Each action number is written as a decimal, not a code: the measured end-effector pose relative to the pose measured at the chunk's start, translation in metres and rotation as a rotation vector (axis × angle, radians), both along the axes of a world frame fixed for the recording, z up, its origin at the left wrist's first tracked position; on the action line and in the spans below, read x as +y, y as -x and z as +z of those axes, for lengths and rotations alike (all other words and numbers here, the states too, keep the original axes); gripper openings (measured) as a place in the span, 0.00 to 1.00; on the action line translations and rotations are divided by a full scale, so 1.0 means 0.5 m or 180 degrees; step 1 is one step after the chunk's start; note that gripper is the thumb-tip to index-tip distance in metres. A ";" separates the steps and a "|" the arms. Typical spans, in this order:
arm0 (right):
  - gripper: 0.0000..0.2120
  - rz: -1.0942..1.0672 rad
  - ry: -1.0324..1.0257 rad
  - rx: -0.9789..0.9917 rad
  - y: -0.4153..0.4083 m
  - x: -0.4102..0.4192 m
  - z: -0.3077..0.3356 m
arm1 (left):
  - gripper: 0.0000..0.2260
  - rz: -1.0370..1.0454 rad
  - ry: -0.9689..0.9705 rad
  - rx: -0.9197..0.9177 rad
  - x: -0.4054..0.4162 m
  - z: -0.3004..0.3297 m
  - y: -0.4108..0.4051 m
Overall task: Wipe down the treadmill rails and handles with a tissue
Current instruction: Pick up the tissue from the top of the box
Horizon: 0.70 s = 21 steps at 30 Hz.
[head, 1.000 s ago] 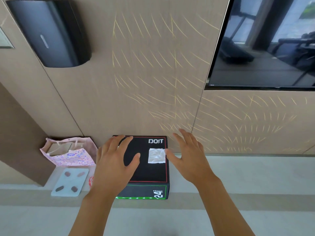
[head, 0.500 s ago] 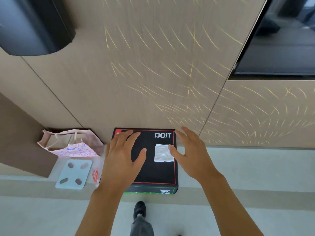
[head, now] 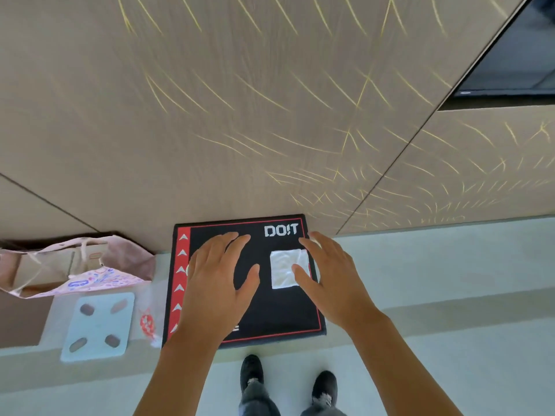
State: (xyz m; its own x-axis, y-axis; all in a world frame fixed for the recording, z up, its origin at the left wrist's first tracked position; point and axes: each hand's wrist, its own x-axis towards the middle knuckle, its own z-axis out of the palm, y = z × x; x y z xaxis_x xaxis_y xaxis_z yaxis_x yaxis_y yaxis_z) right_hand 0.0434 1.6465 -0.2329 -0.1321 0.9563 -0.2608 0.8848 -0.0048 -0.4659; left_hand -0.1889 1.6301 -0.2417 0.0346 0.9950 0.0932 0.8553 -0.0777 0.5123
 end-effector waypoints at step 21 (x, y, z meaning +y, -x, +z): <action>0.26 0.0671 0.0401 -0.0011 -0.052 0.207 -0.632 | 0.23 -0.0069 0.1227 0.0209 0.151 -0.600 -0.079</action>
